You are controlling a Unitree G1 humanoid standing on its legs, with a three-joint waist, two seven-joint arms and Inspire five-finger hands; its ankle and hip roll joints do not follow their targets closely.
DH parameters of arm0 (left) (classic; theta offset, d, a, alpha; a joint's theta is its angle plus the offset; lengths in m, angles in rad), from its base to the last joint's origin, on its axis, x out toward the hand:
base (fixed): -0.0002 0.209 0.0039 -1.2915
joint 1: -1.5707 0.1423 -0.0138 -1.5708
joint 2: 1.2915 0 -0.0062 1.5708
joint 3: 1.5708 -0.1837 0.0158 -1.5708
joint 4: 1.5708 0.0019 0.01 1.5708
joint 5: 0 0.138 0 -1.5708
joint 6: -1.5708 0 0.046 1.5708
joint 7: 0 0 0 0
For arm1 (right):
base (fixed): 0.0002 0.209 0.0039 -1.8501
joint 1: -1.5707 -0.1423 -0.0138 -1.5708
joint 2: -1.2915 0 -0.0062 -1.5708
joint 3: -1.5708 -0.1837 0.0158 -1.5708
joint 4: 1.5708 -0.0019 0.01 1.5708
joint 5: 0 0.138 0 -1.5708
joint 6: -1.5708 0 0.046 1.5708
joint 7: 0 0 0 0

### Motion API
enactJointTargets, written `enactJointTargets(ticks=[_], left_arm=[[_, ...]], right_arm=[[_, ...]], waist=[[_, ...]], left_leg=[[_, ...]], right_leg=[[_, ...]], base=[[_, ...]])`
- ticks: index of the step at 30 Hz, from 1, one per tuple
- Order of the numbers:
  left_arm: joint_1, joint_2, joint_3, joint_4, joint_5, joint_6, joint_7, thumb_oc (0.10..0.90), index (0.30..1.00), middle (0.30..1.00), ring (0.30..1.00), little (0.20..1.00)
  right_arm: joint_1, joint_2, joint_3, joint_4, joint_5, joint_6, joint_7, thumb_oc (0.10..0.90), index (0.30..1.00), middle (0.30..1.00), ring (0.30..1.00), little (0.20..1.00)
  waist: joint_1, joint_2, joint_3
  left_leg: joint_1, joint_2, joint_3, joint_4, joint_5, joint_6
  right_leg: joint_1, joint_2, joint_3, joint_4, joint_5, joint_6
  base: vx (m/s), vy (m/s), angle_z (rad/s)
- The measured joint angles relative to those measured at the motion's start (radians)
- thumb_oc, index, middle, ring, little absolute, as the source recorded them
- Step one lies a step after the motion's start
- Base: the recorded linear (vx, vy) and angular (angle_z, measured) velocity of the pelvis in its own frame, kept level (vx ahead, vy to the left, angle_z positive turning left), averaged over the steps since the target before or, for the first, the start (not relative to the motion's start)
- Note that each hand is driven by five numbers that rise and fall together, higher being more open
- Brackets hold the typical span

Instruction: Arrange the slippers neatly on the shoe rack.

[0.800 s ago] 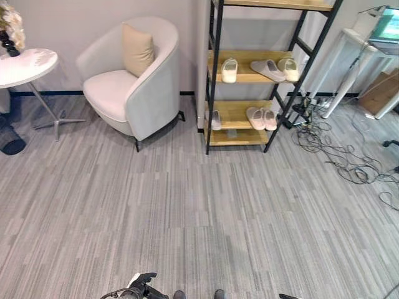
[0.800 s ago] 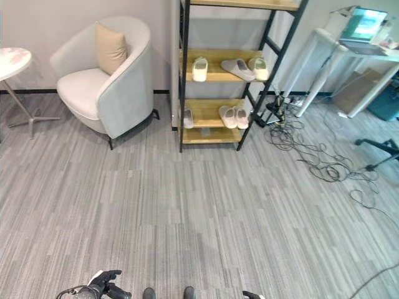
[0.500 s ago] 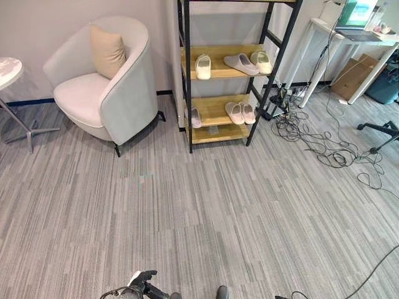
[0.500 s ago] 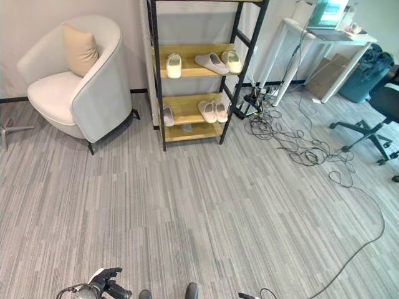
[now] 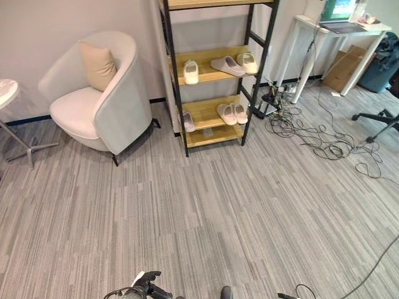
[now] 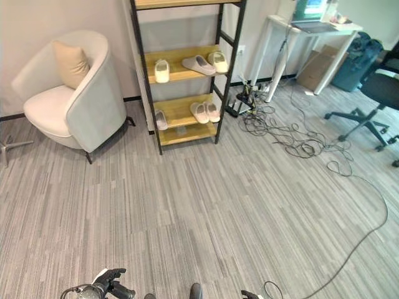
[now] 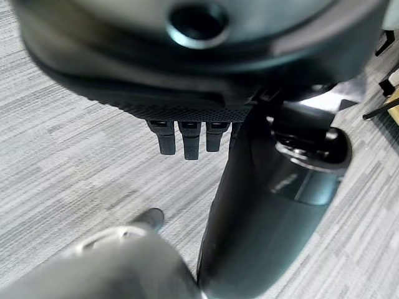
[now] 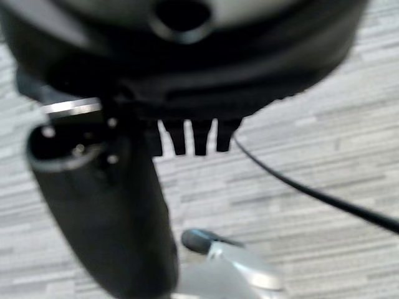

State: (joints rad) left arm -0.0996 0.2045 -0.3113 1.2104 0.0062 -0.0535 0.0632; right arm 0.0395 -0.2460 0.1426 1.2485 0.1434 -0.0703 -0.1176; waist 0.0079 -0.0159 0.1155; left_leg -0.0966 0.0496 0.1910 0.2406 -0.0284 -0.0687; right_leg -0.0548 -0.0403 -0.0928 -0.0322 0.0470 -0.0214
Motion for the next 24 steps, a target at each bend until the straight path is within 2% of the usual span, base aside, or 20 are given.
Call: enactJointTargets(ticks=[1, 3, 4, 5, 6, 7, 10, 13, 14, 16, 18, 19, 20, 21, 22, 23, 24], left_arm=[[0.000, -0.011, -0.001, 0.000, -0.005, -0.006, 0.000, 0.800, 0.900, 0.900, 0.900, 0.900], [0.000, -0.041, 0.000, 0.012, -0.005, -0.010, -0.001, 0.800, 0.900, 0.900, 0.900, 0.900], [0.001, -0.049, -0.001, 0.016, -0.006, -0.010, -0.003, 0.800, 0.900, 0.900, 0.900, 0.900], [0.001, -0.057, 0.004, 0.020, -0.007, -0.009, -0.003, 0.800, 0.900, 0.900, 0.900, 0.900], [0.001, -0.055, 0.003, 0.020, -0.006, -0.010, -0.003, 0.800, 0.900, 0.900, 0.900, 0.900], [-0.001, -0.053, 0.010, 0.015, -0.007, -0.010, -0.003, 0.800, 0.900, 0.900, 0.900, 0.900], [0.002, -0.049, 0.018, 0.004, -0.007, -0.011, -0.003, 0.800, 0.900, 0.900, 0.900, 0.900], [0.008, -0.042, 0.018, 0.006, -0.006, -0.011, -0.006, 0.800, 0.900, 0.900, 0.900, 0.900], [0.004, -0.040, 0.016, 0.006, -0.006, -0.010, -0.009, 0.800, 0.900, 0.900, 0.900, 0.900], [0.000, -0.032, 0.016, 0.003, -0.007, -0.010, -0.009, 0.800, 0.900, 0.900, 0.900, 0.900], [-0.017, -0.014, 0.012, 0.009, -0.011, -0.007, -0.009, 0.800, 0.900, 0.900, 0.900, 0.900], [-0.020, -0.002, 0.006, 0.006, -0.022, -0.009, -0.008, 0.800, 0.900, 0.900, 0.900, 0.900], [-0.019, 0.004, 0.007, 0.004, -0.026, -0.011, -0.007, 0.800, 0.900, 0.900, 0.900, 0.900], [-0.019, 0.007, 0.009, 0.007, -0.026, -0.011, -0.006, 0.800, 0.900, 0.900, 0.900, 0.900], [-0.018, 0.019, 0.011, 0.009, -0.027, -0.011, -0.006, 0.800, 0.900, 0.900, 0.900, 0.900], [-0.017, 0.025, 0.012, 0.009, -0.028, -0.011, -0.006, 0.800, 0.900, 0.900, 0.900, 0.900], [-0.019, 0.021, 0.010, 0.012, -0.028, -0.012, -0.007, 0.800, 0.900, 0.900, 0.900, 0.900]], right_arm=[[0.000, -0.002, -0.005, 0.000, 0.013, 0.000, -0.001, 0.800, 0.900, 0.900, 0.900, 0.900], [0.009, -0.004, -0.024, 0.001, 0.042, 0.001, 0.000, 0.800, 0.900, 0.900, 0.900, 0.900], [0.012, -0.008, -0.024, 0.000, 0.043, 0.001, 0.000, 0.800, 0.900, 0.900, 0.900, 0.900], [0.013, -0.012, -0.023, 0.002, 0.047, 0.001, 0.000, 0.800, 0.900, 0.900, 0.900, 0.900], [0.014, -0.008, -0.022, 0.001, 0.050, 0.001, 0.000, 0.800, 0.900, 0.900, 0.900, 0.900], [0.010, -0.005, -0.022, 0.000, 0.058, 0.000, 0.001, 0.800, 0.900, 0.900, 0.900, 0.900], [0.021, 0.002, -0.024, -0.002, 0.059, 0.000, 0.001, 0.800, 0.900, 0.900, 0.900, 0.900], [0.014, 0.001, -0.027, -0.008, 0.059, -0.006, 0.002, 0.800, 0.900, 0.900, 0.900, 0.900], [0.007, -0.001, -0.034, -0.012, 0.060, -0.007, 0.005, 0.800, 0.900, 0.900, 0.900, 0.900], [-0.009, -0.004, -0.034, -0.020, 0.063, -0.007, 0.007, 0.800, 0.900, 0.900, 0.900, 0.900], [-0.043, -0.002, -0.033, -0.036, 0.067, -0.006, 0.012, 0.800, 0.900, 0.900, 0.900, 0.900], [-0.052, -0.003, -0.033, -0.050, 0.068, -0.011, 0.018, 0.800, 0.900, 0.900, 0.900, 0.900], [-0.067, -0.004, -0.034, -0.049, 0.068, -0.014, 0.022, 0.800, 0.900, 0.900, 0.900, 0.900], [-0.082, 0.006, -0.032, -0.046, 0.069, -0.011, 0.024, 0.800, 0.900, 0.900, 0.900, 0.900], [-0.083, 0.013, -0.032, -0.048, 0.071, -0.013, 0.026, 0.800, 0.900, 0.900, 0.900, 0.900], [-0.075, 0.017, -0.032, -0.049, 0.074, -0.013, 0.026, 0.800, 0.900, 0.900, 0.900, 0.900], [-0.067, 0.018, -0.033, -0.049, 0.075, -0.013, 0.026, 0.800, 0.900, 0.900, 0.900, 0.900]], waist=[[0.000, 0.004, 0.001], [-0.023, 0.032, 0.001], [-0.024, 0.041, 0.000], [-0.019, 0.060, 0.001], [-0.020, 0.056, 0.003], [-0.005, 0.049, 0.003], [0.014, 0.039, 0.004], [0.019, 0.043, -0.008], [0.024, 0.047, -0.010], [0.030, 0.047, -0.010], [0.027, 0.039, 0.006], [0.012, 0.037, 0.005], [0.008, 0.038, 0.007], [0.000, 0.017, 0.005], [0.000, 0.003, -0.001], [-0.002, -0.006, -0.005], [-0.004, -0.002, -0.004]], left_leg=[[0.005, -0.013, -0.021, -0.040, -0.009, 0.001], [0.028, -0.008, -0.036, -0.186, 0.000, -0.013], [0.030, -0.002, -0.037, -0.206, 0.000, -0.013], [0.038, 0.012, -0.035, -0.221, 0.034, 0.004], [0.032, 0.012, -0.033, -0.212, 0.033, 0.000], [0.036, 0.011, -0.011, -0.212, 0.023, 0.008], [0.081, -0.003, 0.021, -0.245, 0.024, 0.025], [0.107, -0.016, 0.047, -0.259, 0.017, 0.050], [0.113, -0.012, 0.054, -0.269, 0.016, 0.056], [0.119, -0.006, 0.073, -0.274, 0.019, 0.054], [0.112, 0.013, 0.085, -0.227, 0.004, 0.065], [0.138, 0.019, 0.077, -0.246, -0.001, 0.067], [0.169, 0.018, 0.073, -0.279, -0.021, 0.071], [0.190, -0.010, 0.080, -0.307, -0.023, 0.078], [0.209, -0.026, 0.088, -0.329, -0.029, 0.077], [0.214, -0.036, 0.091, -0.331, -0.020, 0.081], [0.217, -0.036, 0.091, -0.331, -0.037, 0.084]], right_leg=[[0.000, -0.002, 0.016, -0.010, 0.002, -0.004], [-0.007, 0.008, 0.018, -0.010, 0.003, -0.003], [-0.011, 0.016, 0.018, -0.010, 0.004, 0.000], [-0.010, 0.030, 0.023, -0.013, 0.005, 0.007], [0.001, 0.030, 0.037, -0.036, 0.002, 0.010], [0.011, 0.034, 0.042, -0.054, 0.004, 0.013], [0.009, 0.016, 0.057, -0.026, 0.021, 0.029], [0.030, 0.011, 0.081, -0.054, 0.030, 0.040], [0.006, 0.014, 0.080, -0.016, 0.021, 0.064], [-0.050, 0.022, 0.071, 0.077, 0.001, 0.088], [-0.137, 0.027, 0.065, 0.253, -0.013, 0.111], [-0.180, 0.020, 0.022, 0.344, -0.023, 0.127], [-0.199, 0.010, -0.012, 0.384, -0.056, 0.152], [-0.209, -0.019, -0.044, 0.402, -0.101, 0.141], [-0.209, -0.027, -0.057, 0.379, -0.113, 0.131], [-0.204, -0.036, -0.069, 0.348, -0.106, 0.127], [-0.227, -0.035, -0.070, 0.329, -0.108, 0.119]], base=[[0.24, 0.013, -0.27], [0.31, 0.017, -0.20], [0.35, 0.016, -0.17], [0.35, 0.021, -0.18], [0.27, 0.032, -0.35], [0.26, 0.066, -0.34], [0.21, 0.071, -0.34], [0.23, 0.085, -0.31], [0.17, 0.061, -0.34], [0.11, 0.035, -0.41], [0.21, 0.025, -0.48], [0.37, -0.007, -0.45], [0.29, -0.022, -0.37], [0.22, -0.039, -0.37], [0.22, -0.064, -0.22], [0.42, -0.148, -0.15], [0.44, -0.177, -0.10]])
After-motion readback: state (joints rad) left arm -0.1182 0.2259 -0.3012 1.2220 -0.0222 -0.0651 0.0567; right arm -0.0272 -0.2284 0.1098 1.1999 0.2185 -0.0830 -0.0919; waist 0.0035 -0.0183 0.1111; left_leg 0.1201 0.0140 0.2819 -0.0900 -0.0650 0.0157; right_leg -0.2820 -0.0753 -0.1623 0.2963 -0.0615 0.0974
